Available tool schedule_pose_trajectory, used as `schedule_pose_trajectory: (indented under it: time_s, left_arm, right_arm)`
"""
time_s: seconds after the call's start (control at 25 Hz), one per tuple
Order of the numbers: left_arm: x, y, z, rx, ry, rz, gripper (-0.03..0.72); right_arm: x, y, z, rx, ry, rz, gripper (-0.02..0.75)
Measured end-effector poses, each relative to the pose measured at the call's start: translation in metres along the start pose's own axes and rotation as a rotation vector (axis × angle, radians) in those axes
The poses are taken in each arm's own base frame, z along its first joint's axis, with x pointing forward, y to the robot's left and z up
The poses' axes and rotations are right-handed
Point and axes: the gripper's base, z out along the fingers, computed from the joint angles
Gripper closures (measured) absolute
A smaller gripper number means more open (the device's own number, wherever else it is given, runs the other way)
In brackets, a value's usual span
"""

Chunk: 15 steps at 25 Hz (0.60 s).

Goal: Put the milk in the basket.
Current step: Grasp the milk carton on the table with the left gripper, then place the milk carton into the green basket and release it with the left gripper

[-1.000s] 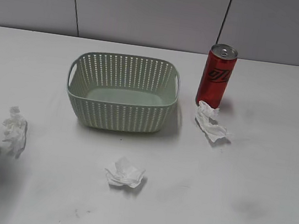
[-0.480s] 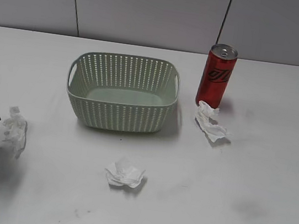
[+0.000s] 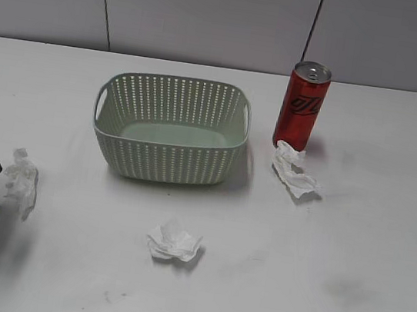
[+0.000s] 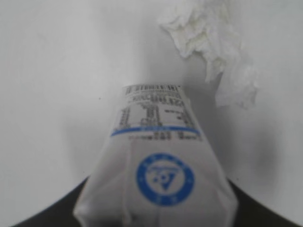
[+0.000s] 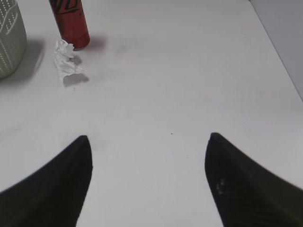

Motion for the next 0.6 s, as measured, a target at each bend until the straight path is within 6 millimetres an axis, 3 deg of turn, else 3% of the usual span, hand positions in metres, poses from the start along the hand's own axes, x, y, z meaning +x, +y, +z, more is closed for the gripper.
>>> schedule_pose_trajectory:
  time_s: [0.2,0.32,0.6]
  left_arm:
    - [0.002,-0.001,-0.003,0.003,0.012,0.002,0.356]
    - [0.004,-0.002,-0.014,0.009,0.028,0.008,0.358]
    - [-0.014,-0.009,-0.077,0.029,0.029,0.036,0.358]
  right_arm:
    - [0.000,0.000,0.000,0.000,0.000,0.000,0.149]
    - [0.000,0.000,0.000,0.000,0.000,-0.001,0.149]
    - [0.000,0.000,0.000,0.000,0.000,0.000,0.149]
